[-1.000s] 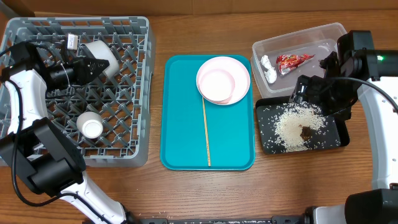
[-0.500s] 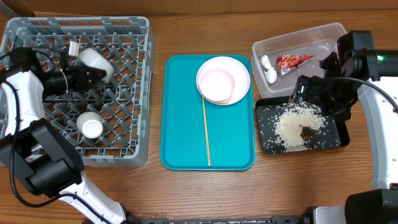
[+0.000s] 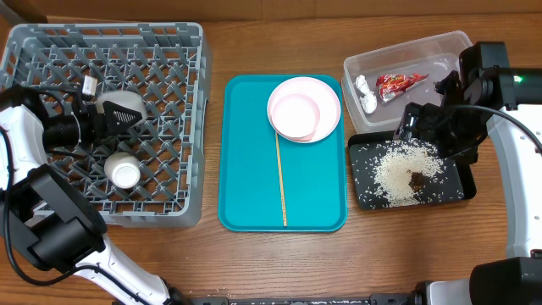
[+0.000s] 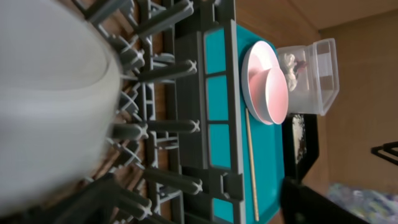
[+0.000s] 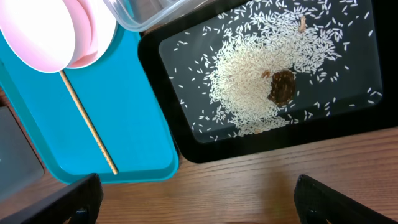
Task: Sort waste into correct bins and load items into the dishwasher
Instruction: 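Carry the small bowl with the left gripper into the dish rack and release, then reach the left gripper to the pink-rimmed bowl on the plate and grasp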
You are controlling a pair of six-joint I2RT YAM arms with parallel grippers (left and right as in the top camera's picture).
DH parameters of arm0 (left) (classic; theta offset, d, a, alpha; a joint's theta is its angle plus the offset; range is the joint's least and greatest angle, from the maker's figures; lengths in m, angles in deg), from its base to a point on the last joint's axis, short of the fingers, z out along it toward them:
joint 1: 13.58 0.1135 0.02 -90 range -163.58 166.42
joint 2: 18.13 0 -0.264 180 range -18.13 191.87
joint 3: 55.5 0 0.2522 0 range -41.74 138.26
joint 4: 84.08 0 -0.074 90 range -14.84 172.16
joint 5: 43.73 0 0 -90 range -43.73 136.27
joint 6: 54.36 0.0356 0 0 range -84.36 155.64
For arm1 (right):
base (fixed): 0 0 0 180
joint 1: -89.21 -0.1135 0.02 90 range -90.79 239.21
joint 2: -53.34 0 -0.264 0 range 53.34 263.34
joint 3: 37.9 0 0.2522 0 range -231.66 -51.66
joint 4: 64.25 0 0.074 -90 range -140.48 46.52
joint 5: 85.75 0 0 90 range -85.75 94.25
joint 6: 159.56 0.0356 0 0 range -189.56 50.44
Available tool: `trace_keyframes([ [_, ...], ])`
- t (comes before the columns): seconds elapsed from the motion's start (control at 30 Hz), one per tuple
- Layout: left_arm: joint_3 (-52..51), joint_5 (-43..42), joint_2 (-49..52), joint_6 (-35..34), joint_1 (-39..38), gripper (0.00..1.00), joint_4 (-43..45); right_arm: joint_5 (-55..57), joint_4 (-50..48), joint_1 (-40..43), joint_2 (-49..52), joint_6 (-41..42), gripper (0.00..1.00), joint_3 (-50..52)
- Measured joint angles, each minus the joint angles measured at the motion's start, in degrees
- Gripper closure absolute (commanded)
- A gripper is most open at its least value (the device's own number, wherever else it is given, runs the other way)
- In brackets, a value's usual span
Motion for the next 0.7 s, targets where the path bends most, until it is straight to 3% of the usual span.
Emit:
trace_keyframes([
  [0.23, 0.22, -0.66, -0.61, -0.04, 0.02, 0.00, -4.00, 0.00, 0.13, -0.02, 0.00, -0.02, 0.00, 0.00],
  [0.4, 0.22, -0.66, -6.27, -0.17, -1.79, 0.00, -3.85, 0.66, 1.42, -0.02, 0.00, -0.04, 0.00, 0.00],
  [0.6, 1.03, 5.40, -16.02, -5.86, -13.16, 0.00, 1.11, 7.58, 4.17, -0.02, 0.00, 3.10, 0.00, 0.00],
  [0.7, 1.33, 13.55, -18.27, -12.20, -22.82, 0.00, 5.27, 11.50, 4.68, -0.02, 0.00, 6.01, 0.00, 0.00],
])
